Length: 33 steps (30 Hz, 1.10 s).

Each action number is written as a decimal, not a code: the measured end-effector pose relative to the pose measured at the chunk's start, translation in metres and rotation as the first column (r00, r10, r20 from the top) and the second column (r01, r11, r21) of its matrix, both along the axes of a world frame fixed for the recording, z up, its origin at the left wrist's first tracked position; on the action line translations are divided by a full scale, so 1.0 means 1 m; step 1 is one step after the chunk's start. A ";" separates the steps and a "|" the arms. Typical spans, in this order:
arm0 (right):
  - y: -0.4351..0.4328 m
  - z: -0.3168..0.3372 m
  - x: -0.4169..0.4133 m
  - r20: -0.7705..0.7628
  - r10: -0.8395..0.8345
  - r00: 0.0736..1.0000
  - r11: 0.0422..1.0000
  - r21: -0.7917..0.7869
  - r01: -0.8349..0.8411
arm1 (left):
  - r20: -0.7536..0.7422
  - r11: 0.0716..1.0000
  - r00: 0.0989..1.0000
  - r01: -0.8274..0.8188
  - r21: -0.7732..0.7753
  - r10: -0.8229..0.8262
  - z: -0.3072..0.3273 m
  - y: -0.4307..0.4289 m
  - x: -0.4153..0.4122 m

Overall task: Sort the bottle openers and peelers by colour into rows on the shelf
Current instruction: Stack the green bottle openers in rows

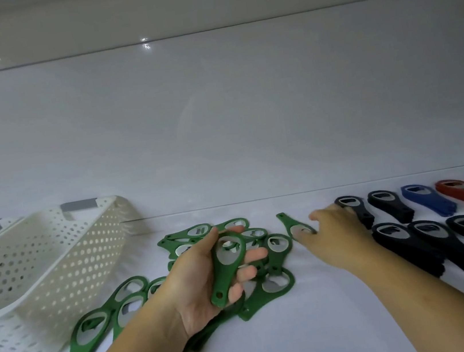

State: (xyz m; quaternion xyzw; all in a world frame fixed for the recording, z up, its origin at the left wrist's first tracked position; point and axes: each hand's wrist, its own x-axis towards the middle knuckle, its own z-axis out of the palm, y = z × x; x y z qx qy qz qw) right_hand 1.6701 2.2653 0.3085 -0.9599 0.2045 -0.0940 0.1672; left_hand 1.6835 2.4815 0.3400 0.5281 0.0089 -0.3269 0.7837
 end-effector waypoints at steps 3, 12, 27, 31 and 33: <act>0.001 -0.004 0.005 -0.078 -0.059 0.995 0.995 -0.084 0.052 | -0.022 1.000 1.000 0.012 -0.017 -0.012 -0.002 -0.002 0.001; -0.008 -0.004 0.013 0.336 -0.089 0.938 0.898 0.434 -0.070 | -0.055 0.995 0.996 0.059 -0.084 -0.063 -0.007 -0.001 0.007; 0.048 0.020 -0.017 0.482 0.190 0.855 0.508 0.697 -0.506 | 0.152 0.936 0.924 0.352 0.016 -0.350 -0.010 0.003 0.003; 0.032 0.009 -0.006 0.282 0.168 0.945 0.897 0.354 -0.265 | 0.122 0.969 0.961 0.248 0.012 -0.248 -0.009 0.002 0.003; 0.028 0.003 -0.004 -0.039 0.232 0.972 0.964 0.139 -0.225 | 0.102 0.976 0.971 0.218 0.001 -0.217 -0.006 0.002 0.002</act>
